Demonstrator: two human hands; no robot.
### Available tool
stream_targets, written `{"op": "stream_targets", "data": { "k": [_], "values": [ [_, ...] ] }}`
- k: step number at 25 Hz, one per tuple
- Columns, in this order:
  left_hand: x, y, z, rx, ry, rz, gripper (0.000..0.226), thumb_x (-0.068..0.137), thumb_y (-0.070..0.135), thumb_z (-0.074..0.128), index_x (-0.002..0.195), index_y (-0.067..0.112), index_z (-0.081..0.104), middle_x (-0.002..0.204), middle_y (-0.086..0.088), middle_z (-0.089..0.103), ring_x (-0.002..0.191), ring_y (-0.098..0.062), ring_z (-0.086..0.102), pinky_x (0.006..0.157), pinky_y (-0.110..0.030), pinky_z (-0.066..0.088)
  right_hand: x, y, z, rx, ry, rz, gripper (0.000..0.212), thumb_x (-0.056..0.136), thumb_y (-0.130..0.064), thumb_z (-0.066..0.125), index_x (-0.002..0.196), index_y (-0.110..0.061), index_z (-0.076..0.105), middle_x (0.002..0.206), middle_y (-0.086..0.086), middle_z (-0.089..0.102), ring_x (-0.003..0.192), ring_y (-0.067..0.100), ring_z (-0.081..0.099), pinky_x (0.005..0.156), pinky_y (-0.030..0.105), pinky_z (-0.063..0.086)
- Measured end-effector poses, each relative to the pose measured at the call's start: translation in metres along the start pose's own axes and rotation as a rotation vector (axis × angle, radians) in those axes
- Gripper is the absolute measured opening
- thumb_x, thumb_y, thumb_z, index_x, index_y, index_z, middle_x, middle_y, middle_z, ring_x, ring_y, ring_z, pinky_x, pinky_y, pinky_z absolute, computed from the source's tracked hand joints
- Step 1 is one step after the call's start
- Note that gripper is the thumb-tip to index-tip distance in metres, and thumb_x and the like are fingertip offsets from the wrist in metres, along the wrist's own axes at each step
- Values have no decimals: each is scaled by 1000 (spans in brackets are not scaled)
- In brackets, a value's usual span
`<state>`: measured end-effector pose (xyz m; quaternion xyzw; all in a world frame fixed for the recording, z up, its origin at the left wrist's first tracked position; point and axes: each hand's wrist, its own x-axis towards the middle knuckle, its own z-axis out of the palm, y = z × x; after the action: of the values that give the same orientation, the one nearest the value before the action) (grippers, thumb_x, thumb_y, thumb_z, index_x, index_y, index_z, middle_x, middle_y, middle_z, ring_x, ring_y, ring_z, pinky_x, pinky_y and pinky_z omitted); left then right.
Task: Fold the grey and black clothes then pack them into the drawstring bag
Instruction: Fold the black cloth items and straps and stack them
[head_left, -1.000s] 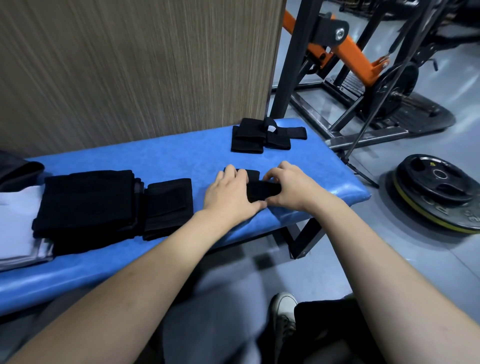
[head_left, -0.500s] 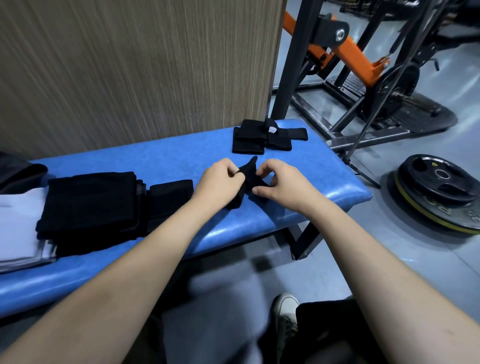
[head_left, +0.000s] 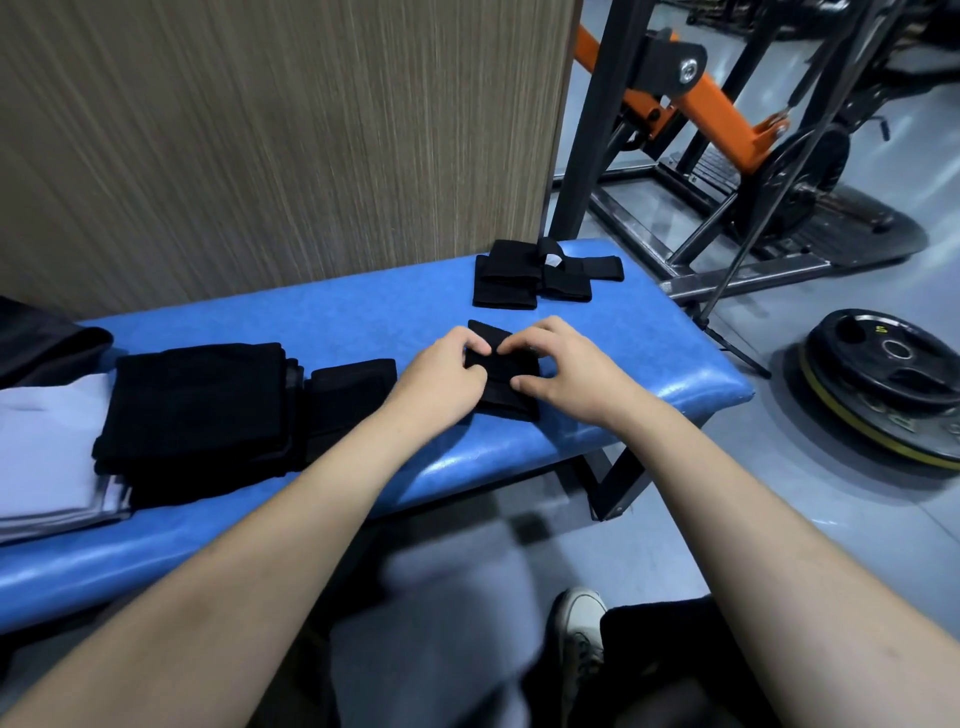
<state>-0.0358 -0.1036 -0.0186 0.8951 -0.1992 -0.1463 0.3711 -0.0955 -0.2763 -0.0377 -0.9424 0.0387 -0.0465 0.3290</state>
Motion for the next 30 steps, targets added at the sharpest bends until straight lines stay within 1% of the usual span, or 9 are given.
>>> {"op": "stream_targets", "data": {
  "k": [4,7,9,13,15,18,22,26,30],
  "values": [
    [0,-8,5,90,67,34,12,94,34,57,104,29,62,85,13,55,91,-15,54,67,-28,35,5,4,4,-27,-75,47,29,89,-20,72,116,-29,68,125,4,51,115,22,47,98,28,37],
    [7,-12,11,-39,95,52,13,89,24,67,99,31,64,81,12,51,84,-14,53,68,-26,35,6,3,4,61,-16,66,23,90,-17,69,110,-27,65,119,4,57,103,14,51,94,23,41],
    [11,-11,6,-244,131,43,18,86,14,68,95,30,67,84,10,54,80,-12,53,71,-26,40,6,-3,1,288,49,138,19,91,-13,67,107,-22,63,109,1,61,85,5,56,80,20,44],
    [2,-5,-14,-538,110,37,21,87,5,65,101,22,68,92,0,64,82,-11,59,78,-21,48,2,-14,-5,769,97,198,19,92,-10,67,109,-17,60,75,1,58,64,14,53,62,29,46],
    [-3,-8,-26,-431,119,20,19,88,11,63,99,26,67,82,2,60,75,-11,56,75,-28,48,2,-21,-2,786,97,166,20,92,-6,67,108,-12,59,64,1,52,56,17,50,58,35,48],
    [-18,-15,-44,-74,148,49,14,91,23,55,95,33,65,71,7,56,69,-13,55,66,-32,43,6,-36,8,731,63,139,17,92,-3,64,103,-9,53,62,3,44,50,21,45,53,36,45],
    [-43,-27,-72,361,316,158,16,94,31,53,101,37,66,80,14,61,91,-15,55,90,-30,35,11,-62,24,642,-16,87,9,91,-6,64,93,-6,56,71,8,47,48,25,48,56,35,44],
    [-57,-49,-99,475,380,179,16,93,35,55,102,37,68,81,13,63,95,-16,54,96,-32,34,17,-89,46,517,-82,21,12,91,-11,67,99,-11,58,78,6,51,54,18,56,54,27,46],
    [-62,-65,-104,561,378,180,16,94,36,52,103,37,65,79,12,63,96,-15,52,96,-30,30,24,-100,64,248,-83,-57,19,90,-20,70,103,-19,56,76,-2,51,53,4,49,59,16,42]
  ]
}}
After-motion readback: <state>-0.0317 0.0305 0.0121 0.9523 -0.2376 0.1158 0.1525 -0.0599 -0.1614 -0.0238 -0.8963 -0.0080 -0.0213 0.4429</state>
